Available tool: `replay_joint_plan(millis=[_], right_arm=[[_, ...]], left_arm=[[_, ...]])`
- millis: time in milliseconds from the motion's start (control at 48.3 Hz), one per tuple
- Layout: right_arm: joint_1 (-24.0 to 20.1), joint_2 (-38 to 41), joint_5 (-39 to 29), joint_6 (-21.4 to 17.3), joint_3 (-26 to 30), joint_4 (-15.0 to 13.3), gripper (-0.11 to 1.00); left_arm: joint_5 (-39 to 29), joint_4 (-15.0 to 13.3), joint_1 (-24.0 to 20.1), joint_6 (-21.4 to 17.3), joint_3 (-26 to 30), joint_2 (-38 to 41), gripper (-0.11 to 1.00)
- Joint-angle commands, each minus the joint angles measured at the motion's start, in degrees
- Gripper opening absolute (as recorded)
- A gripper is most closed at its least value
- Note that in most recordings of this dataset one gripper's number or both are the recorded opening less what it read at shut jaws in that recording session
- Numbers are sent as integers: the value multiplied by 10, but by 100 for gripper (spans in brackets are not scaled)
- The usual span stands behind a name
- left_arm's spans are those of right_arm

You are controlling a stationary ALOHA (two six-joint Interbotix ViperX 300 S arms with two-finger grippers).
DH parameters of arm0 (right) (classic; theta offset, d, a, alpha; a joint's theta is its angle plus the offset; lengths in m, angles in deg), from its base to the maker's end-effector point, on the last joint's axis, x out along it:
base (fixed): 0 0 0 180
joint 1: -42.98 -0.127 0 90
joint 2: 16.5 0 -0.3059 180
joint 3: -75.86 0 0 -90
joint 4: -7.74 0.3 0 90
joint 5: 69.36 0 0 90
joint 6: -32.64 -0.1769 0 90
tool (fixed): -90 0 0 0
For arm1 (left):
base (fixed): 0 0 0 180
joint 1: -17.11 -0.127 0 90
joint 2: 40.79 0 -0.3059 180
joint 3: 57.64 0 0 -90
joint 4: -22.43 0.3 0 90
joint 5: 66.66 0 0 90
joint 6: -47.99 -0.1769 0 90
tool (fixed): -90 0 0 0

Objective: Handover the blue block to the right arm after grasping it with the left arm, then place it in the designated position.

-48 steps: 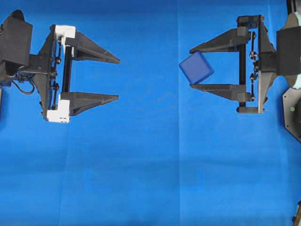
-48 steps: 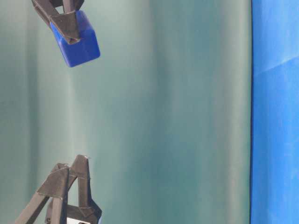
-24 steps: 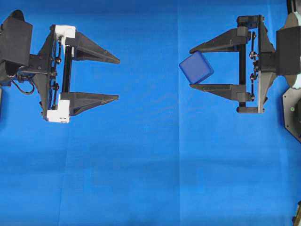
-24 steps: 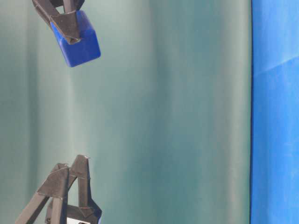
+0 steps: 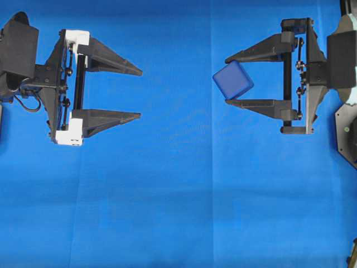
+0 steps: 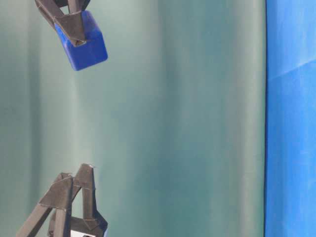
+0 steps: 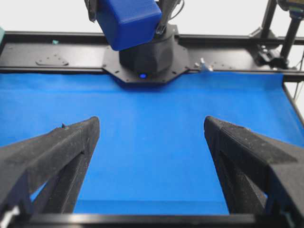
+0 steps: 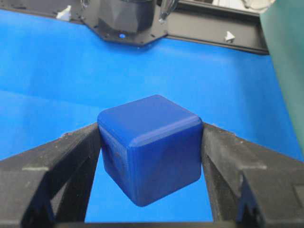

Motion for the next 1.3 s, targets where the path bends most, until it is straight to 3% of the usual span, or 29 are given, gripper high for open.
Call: replay_joint_plan(millis=[0,331,724,1283], right_arm=[[0,-4,2,-1,14,1,47],[-4,-5,-39,-5,14,4,47],[-33,-4,-187,-4,14,32,47],[-34,-4,-191,-4,12,32,47]], left_arm=[[3,2,1,0,6,-7,93],[3,2,1,-1,7,-7,93],[4,2,2,0,9,-7,93],[4,2,4,0,8,-7,93]])
